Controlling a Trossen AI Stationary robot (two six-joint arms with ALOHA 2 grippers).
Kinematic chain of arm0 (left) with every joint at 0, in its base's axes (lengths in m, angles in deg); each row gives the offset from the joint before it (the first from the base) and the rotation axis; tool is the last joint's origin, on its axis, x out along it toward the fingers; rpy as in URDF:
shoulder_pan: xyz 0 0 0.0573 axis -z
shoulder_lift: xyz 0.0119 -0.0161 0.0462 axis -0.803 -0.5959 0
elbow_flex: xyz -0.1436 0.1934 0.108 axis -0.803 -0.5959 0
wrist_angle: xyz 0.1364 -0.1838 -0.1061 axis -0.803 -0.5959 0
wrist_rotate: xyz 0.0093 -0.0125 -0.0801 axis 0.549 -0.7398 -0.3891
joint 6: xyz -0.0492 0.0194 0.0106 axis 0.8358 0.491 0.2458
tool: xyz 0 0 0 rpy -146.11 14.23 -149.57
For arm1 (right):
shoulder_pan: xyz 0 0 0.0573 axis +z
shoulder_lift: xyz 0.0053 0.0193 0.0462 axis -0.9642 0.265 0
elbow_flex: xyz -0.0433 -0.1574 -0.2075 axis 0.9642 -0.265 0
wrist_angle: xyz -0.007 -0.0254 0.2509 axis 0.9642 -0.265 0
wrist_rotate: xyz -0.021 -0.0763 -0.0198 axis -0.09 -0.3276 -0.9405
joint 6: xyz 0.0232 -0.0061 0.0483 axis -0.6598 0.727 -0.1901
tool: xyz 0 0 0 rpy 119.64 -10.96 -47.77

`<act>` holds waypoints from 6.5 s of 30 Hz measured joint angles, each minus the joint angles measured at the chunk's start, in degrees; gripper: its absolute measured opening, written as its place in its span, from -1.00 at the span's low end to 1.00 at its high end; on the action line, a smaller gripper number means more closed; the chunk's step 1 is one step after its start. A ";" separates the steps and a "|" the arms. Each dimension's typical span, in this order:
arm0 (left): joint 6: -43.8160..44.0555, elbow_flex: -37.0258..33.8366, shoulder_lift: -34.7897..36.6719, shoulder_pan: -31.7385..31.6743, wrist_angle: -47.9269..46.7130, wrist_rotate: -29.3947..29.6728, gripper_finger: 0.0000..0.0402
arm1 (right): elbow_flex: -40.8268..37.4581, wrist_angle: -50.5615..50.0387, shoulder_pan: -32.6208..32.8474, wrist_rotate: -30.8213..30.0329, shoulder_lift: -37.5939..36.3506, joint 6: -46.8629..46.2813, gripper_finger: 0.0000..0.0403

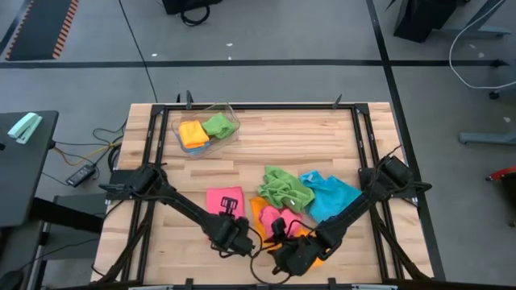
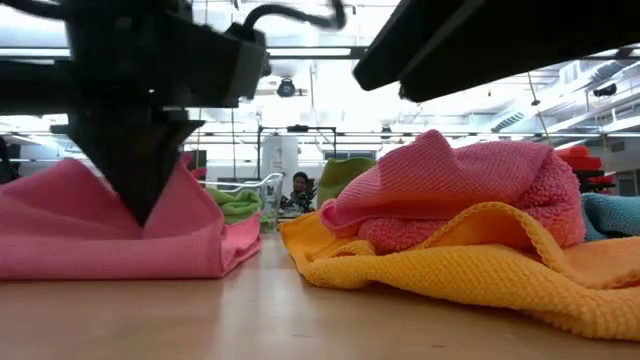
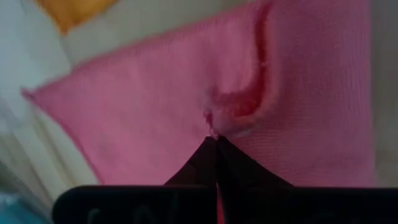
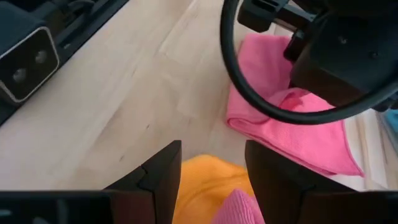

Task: Fold microfiber towels
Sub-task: Fold the left pink microfiber towel

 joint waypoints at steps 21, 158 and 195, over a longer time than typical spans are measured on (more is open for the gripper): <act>2.96 0.00 0.00 0.30 1.33 2.60 -0.64 | 0.00 -0.33 0.06 -0.97 0.00 -2.18 -0.08; 20.42 0.22 -4.73 13.49 3.47 13.53 0.20 | -0.02 2.35 -0.40 0.56 0.09 -4.82 -0.08; 14.87 -2.78 -0.92 10.44 6.53 -1.40 -0.95 | -0.02 3.08 -0.31 0.76 0.09 -4.56 -0.08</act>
